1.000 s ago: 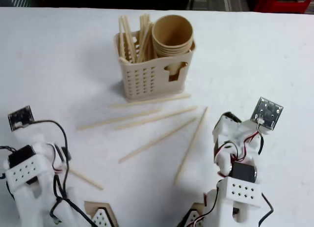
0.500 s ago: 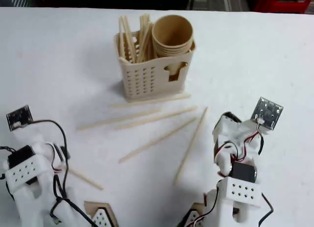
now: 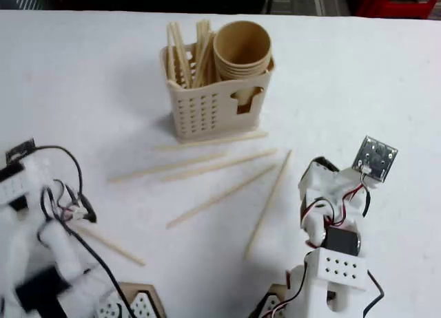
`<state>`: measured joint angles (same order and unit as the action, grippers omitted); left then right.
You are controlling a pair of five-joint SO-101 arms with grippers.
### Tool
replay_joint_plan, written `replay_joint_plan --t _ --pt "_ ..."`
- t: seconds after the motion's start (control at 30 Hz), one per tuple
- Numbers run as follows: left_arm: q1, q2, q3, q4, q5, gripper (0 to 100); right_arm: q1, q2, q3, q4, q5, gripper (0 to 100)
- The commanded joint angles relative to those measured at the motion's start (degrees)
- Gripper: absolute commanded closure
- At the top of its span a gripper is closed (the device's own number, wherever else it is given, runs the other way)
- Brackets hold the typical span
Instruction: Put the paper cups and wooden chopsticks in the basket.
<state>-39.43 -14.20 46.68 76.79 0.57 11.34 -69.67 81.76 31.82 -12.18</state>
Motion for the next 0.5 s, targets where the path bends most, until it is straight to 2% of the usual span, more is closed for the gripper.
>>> replay_joint_plan --t 0.0,0.13,0.3,0.37,0.47 --pt "-0.57 14.9 -7.3 -1.93 0.53 80 -0.13 -0.84 -0.62 -1.27 -0.26 98.1" --pt "-2.24 23.6 -10.64 -6.95 0.53 80 -0.13 -0.84 -0.62 -1.27 -0.26 98.1" --pt "-2.86 28.62 -15.74 -6.07 0.53 80 -0.22 -0.84 -0.62 -1.27 -0.18 98.1" --pt "-2.68 29.41 -17.23 -6.15 0.53 85 -0.22 -0.84 -0.62 -1.27 -0.18 98.1" --pt "-2.59 30.02 -18.73 -5.89 0.53 98 -0.13 -0.84 -0.62 -1.27 -0.18 98.1"
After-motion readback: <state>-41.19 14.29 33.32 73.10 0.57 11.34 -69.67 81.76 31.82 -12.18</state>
